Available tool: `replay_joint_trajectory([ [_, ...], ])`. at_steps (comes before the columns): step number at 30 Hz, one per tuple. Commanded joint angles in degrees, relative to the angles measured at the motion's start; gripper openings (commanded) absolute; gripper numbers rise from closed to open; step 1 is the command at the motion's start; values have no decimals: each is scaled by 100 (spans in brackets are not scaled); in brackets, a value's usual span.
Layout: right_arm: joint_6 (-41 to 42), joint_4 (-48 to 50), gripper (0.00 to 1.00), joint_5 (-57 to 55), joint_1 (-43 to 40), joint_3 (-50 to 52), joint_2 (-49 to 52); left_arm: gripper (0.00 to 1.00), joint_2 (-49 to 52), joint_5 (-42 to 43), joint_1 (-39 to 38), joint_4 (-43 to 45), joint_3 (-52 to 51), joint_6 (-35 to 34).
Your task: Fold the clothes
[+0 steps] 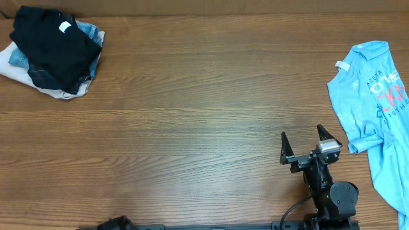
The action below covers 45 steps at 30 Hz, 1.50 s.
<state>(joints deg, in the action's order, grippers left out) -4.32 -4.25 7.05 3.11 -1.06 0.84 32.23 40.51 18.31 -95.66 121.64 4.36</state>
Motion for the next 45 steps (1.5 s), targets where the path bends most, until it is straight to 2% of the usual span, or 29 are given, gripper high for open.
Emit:
replay_joint_trajectory([
  [1, 2, 11, 100, -17, 9, 61, -68, 100, -4, 120, -72, 212, -551, -940],
  [5, 4, 11, 100, -15, 9, 61, -68, 100, -17, -542, -216, 942, -1440, -1215],
  [9, 2, 11, 100, -15, 9, 61, -68, 100, -223, -566, -605, 2306, -2660, -1296],
  [12, 2, 11, 100, -15, 9, 61, -68, 100, -590, -881, -999, 3442, -3812, -1563],
  [19, 2, 11, 100, -17, 9, 61, -68, 100, -1676, -2181, -1453, 5241, -6730, -2168],
  [27, 4, 13, 100, -17, 9, 61, -68, 100, -2494, -3565, -1950, 7385, -9254, -2546],
  [31, 2, 11, 100, -15, 9, 61, -68, 100, -2608, -4000, -2081, 8247, -10155, -2824],
  [36, 2, 11, 100, -17, 9, 61, -68, 100, -2761, -4271, -2092, 9149, -11022, -2815],
  [45, 2, 11, 100, -17, 9, 61, -68, 100, -3204, -4452, -2092, 9635, -11833, -2680],
])
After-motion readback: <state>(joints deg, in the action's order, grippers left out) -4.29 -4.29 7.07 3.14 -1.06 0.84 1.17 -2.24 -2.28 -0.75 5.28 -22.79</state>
